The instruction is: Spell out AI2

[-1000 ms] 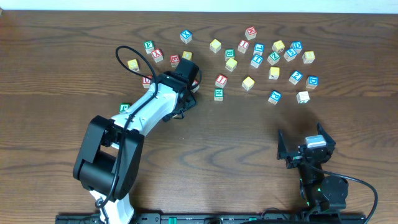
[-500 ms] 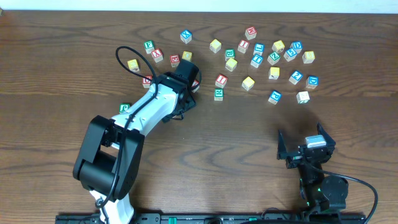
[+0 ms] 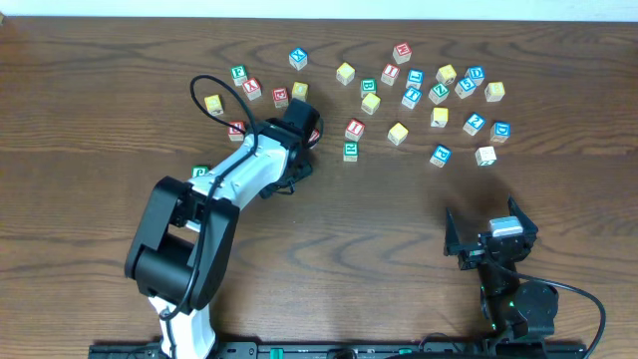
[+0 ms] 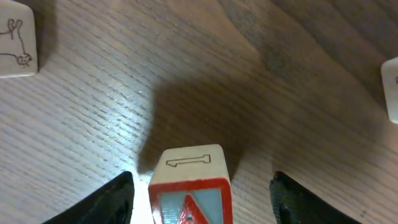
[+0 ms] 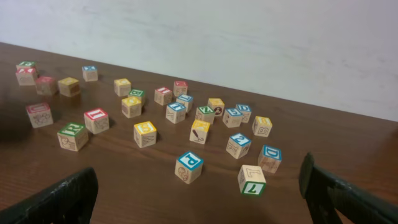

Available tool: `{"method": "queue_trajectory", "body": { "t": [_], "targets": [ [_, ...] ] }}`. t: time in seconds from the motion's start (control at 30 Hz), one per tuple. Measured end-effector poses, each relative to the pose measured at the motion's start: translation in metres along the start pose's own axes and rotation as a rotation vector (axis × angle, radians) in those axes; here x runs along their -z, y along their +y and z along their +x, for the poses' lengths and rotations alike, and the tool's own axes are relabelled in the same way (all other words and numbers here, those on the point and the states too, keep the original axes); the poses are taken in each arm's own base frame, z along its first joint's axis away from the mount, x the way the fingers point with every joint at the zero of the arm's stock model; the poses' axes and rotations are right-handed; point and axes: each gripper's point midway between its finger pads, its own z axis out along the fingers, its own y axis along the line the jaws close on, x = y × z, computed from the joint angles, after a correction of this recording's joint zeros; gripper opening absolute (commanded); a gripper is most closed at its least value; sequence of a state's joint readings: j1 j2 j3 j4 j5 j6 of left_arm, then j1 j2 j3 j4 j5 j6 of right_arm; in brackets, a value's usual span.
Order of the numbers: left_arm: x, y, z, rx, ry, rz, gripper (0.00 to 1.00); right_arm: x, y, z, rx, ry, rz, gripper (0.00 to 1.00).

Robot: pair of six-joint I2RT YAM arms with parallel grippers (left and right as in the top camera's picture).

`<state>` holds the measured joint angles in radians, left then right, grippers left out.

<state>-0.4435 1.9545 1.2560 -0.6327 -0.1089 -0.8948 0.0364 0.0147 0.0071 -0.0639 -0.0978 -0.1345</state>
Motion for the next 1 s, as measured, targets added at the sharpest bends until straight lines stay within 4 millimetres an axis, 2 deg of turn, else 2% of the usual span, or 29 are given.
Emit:
{"method": "queue_trajectory", "body": {
  "t": [0.07, 0.27, 0.67, 1.0],
  "targets": [
    [-0.0005, -0.0003, -0.0004, -0.002, -0.002, 0.0, 0.54, 0.0, 0.0, 0.0, 0.0, 0.0, 0.0, 0.99],
    [-0.0006, -0.0002, -0.0009, 0.0, -0.005, 0.0, 0.52, 0.0, 0.0, 0.0, 0.0, 0.0, 0.0, 0.99],
    [-0.0006, 0.0003, -0.0021, 0.002, -0.011, -0.004, 0.25, 0.0, 0.0, 0.0, 0.0, 0.0, 0.0, 0.99],
    [-0.0006, 0.0006, -0.0024, -0.014, -0.013, -0.005, 0.25, 0.0, 0.0, 0.0, 0.0, 0.0, 0.0, 0.99]
  ]
}}
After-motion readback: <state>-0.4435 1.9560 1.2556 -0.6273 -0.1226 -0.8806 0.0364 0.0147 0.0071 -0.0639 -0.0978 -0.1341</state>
